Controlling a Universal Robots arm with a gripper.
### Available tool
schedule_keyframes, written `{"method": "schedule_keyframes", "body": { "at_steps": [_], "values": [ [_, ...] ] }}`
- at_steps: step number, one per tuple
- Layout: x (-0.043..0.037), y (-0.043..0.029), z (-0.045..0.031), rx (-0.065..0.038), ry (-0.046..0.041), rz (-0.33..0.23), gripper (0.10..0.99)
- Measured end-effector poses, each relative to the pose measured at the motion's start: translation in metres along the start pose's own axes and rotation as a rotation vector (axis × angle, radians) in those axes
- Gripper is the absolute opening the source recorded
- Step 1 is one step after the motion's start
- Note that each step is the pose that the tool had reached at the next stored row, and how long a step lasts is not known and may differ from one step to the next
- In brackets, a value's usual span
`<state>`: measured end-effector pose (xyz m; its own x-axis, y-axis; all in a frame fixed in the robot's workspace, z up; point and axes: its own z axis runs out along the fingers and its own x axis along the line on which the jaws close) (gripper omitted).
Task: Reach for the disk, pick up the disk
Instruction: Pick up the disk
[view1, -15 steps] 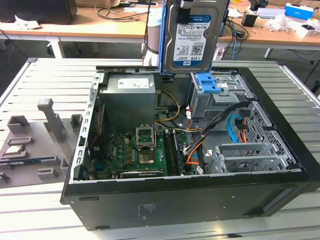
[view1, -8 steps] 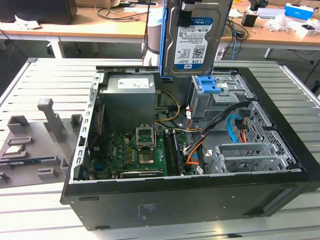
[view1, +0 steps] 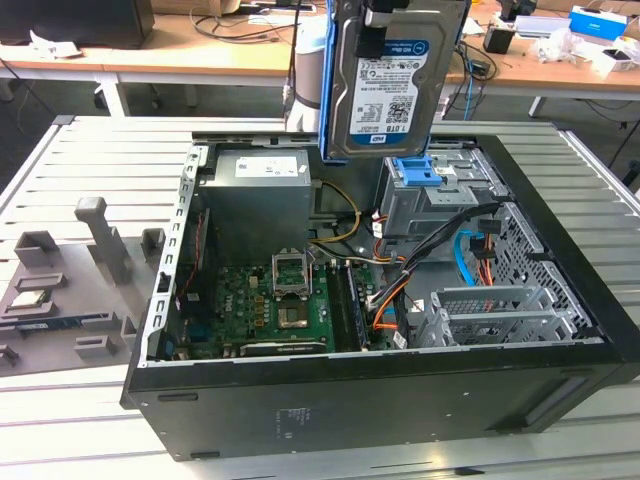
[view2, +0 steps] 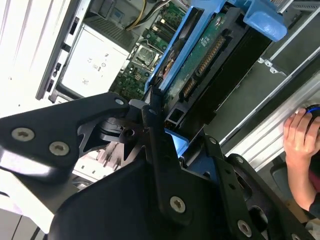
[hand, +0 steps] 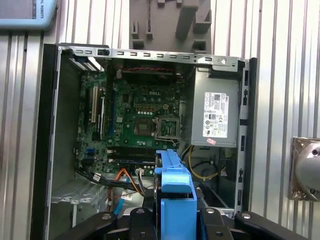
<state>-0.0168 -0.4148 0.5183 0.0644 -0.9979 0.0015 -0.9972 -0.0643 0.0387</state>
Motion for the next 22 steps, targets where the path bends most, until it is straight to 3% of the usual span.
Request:
{"method": "schedule_keyframes", "body": {
  "at_steps": [22],
  "values": [
    [0.0443, 0.0029, 0.0002, 0.0, 0.0001, 0.0, 0.365]
  ]
}}
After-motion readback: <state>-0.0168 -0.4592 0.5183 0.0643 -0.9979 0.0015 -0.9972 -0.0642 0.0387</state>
